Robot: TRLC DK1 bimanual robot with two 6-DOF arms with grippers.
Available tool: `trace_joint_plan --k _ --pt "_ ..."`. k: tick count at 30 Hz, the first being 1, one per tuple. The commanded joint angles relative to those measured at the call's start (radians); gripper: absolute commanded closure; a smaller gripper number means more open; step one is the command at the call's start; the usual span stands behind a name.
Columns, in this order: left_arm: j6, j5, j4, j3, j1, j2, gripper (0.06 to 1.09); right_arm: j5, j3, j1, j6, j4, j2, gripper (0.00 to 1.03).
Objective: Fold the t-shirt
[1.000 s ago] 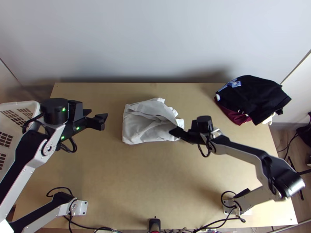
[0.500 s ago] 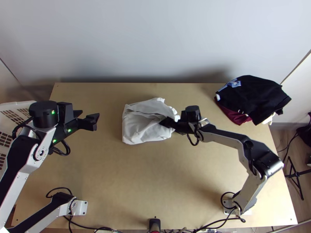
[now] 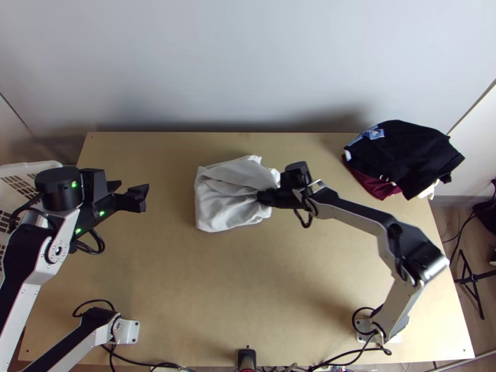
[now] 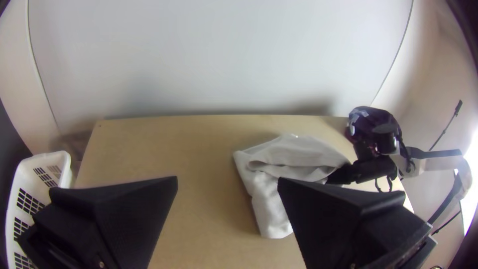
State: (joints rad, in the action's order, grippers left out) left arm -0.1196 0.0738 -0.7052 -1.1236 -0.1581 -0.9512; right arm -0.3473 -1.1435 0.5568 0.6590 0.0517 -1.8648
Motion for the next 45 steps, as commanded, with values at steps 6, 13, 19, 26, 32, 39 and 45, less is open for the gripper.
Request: trace_joint_plan --k 6,13,19,26,32,39,45 --pt "0.012 0.004 -0.007 0.053 0.061 0.028 0.11 0.073 -0.078 -0.255 -0.197 0.103 0.314 1.00" --pt "-0.003 0.006 0.042 0.104 0.063 0.035 0.11 0.117 -0.341 -0.422 -0.340 0.221 0.317 1.00" --pt "-0.006 0.006 0.093 0.090 0.069 0.035 0.11 0.157 -0.509 -0.505 -0.325 0.272 0.282 1.00" --pt "-0.006 0.011 0.096 0.097 0.104 0.035 0.11 0.169 -0.515 -0.661 -0.306 0.162 0.251 1.00" --pt "-0.015 0.021 0.108 0.114 0.101 0.035 0.11 0.168 -0.614 -0.799 -0.312 0.154 0.135 1.00" --pt "-0.068 0.034 0.118 0.127 0.078 0.037 0.11 0.168 -0.631 -0.902 -0.375 0.149 0.029 1.00" --pt "-0.083 0.034 0.141 0.173 0.077 0.042 0.11 0.168 -0.510 -0.930 -0.435 0.063 -0.027 1.00"
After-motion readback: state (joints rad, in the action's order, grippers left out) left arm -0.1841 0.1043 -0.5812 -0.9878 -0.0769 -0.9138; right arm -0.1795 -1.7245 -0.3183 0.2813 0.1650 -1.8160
